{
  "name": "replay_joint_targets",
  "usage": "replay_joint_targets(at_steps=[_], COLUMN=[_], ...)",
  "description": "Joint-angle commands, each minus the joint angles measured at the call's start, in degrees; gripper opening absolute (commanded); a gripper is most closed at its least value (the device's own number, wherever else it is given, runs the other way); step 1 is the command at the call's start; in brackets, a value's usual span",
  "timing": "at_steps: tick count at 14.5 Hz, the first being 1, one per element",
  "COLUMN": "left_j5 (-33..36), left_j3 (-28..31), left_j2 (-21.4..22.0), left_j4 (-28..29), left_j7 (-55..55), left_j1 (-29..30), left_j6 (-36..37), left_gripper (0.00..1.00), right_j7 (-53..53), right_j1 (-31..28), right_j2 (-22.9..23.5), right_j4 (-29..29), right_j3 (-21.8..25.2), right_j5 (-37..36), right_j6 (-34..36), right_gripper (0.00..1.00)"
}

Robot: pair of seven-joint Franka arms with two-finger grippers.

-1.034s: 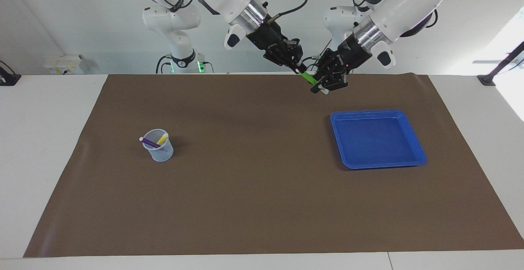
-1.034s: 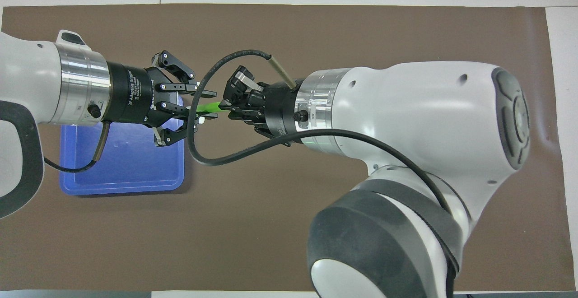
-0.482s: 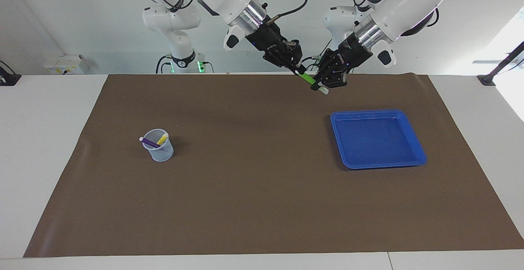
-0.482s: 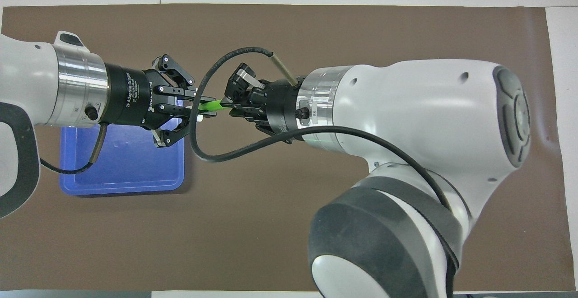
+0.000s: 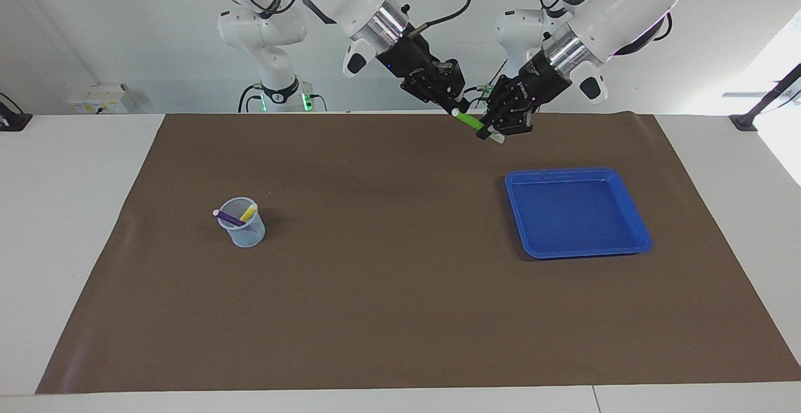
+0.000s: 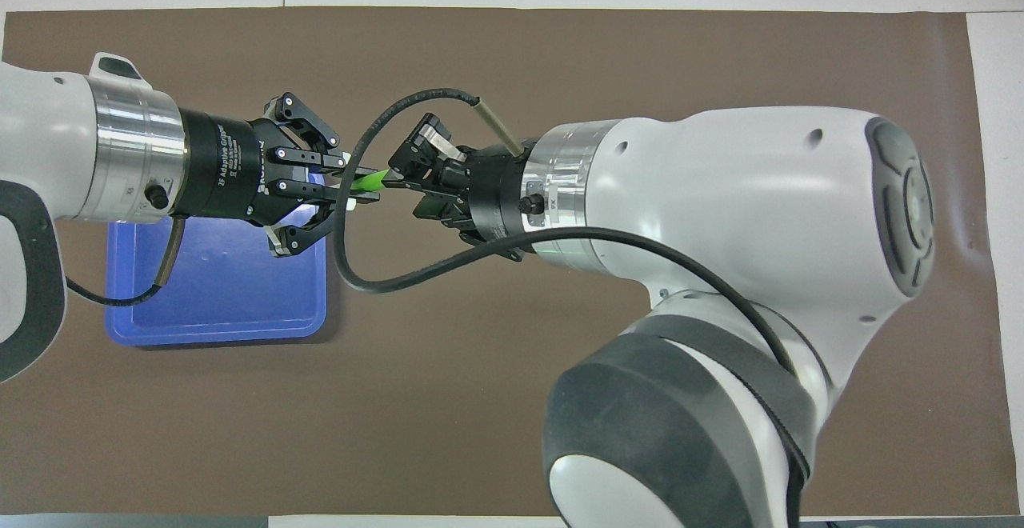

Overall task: Right arm passes pens to left for tray arrangement
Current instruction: 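Open the right gripper and withdraw while the left gripper lowers the pen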

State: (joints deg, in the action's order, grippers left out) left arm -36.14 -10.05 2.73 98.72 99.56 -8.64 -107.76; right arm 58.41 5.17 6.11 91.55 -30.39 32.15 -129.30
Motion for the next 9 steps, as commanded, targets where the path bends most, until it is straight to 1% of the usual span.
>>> replay_joint_targets(at_steps=[1,3,4,5,6,7,9], left_j5=[1.07,1.16,1.34,2.99,4.49,5.02,5.03], left_j3=[-0.06,0.03,0.03,0.03,0.03,0.03,0.03], left_j2=[0.44,0.53,0.53,0.53,0.79,1.83,2.54], left_j4=[-0.11,0.24,0.50,0.85,1.99,4.00,6.99], left_j7=[0.46,-0.06,-0.85,-3.38,-6.80,-11.97,-24.96], left_j1=[0.47,0.47,0.47,0.55,0.56,1.43,3.62], left_j6=[-0.34,-0.69,-1.39,-2.70,-3.76,-4.46,-3.69], left_gripper=[0.00,0.00,0.00,0.00,0.00,0.00,0.00], right_j7=[0.47,0.12,-0.05,-0.93,-2.15,-3.47,-6.98], right_j1=[-0.34,-0.34,-0.43,-0.43,-0.43,-0.43,-0.43], right_j2=[0.05,0.05,-0.04,-0.13,-0.39,-0.65,-1.36], right_j4=[-0.23,-0.23,-0.14,-0.14,0.12,0.47,1.26], right_j3=[-0.55,-0.29,0.15,0.50,1.12,2.86,5.33], right_j5=[-2.18,-3.93,-5.68,-8.31,-12.42,-16.38,-18.18], right_j6=[0.62,1.15,2.89,4.82,6.84,9.13,12.04], right_gripper=[1.00,1.00,1.00,1.00,1.00,1.00,1.00])
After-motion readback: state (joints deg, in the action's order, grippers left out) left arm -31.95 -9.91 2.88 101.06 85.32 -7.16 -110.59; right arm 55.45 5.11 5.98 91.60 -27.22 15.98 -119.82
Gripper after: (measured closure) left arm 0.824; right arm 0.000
